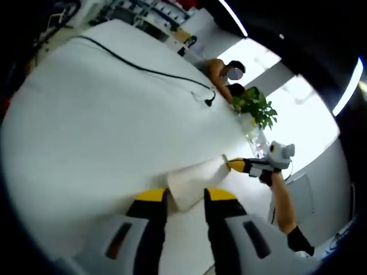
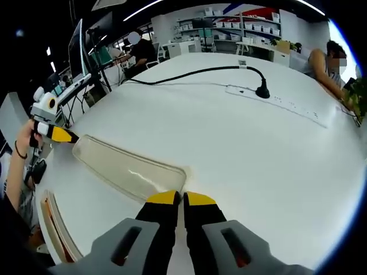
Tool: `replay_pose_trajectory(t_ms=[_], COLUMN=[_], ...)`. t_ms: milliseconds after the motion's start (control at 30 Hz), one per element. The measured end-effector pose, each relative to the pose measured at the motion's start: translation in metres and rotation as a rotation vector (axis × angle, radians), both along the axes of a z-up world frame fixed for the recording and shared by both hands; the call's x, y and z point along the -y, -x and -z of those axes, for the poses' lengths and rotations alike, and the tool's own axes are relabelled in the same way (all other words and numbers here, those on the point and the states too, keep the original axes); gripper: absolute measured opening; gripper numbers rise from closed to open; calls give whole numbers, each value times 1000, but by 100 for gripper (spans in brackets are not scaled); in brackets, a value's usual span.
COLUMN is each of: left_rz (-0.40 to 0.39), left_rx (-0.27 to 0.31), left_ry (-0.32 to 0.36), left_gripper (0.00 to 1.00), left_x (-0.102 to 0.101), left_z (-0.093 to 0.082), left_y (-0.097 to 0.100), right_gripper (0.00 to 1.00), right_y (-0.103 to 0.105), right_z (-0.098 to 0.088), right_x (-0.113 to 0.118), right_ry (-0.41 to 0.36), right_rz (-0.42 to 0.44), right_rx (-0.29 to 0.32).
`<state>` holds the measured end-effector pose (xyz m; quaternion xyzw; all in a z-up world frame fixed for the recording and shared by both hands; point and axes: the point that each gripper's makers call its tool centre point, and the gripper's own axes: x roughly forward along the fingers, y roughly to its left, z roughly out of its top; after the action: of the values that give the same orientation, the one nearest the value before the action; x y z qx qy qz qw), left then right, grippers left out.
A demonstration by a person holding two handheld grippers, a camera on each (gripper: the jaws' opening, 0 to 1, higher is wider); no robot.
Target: Arrange the utensils inside the cutlery case until each visible utensil rests in its matching compartment.
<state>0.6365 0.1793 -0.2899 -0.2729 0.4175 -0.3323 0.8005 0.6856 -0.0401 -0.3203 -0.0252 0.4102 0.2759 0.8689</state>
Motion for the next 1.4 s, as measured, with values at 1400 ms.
replay_pose_trajectory(t_ms=[1400], left_rz=[61], left_rx=[-25], left_ry=[198], left_gripper=[1], left_x=[85], left_z=[-28], left_y=[0], right_gripper=[4], right_y=[21], right_z=[0], right_x=[0], right_ry=[-134], right_rz=[-26], right_rx=[41])
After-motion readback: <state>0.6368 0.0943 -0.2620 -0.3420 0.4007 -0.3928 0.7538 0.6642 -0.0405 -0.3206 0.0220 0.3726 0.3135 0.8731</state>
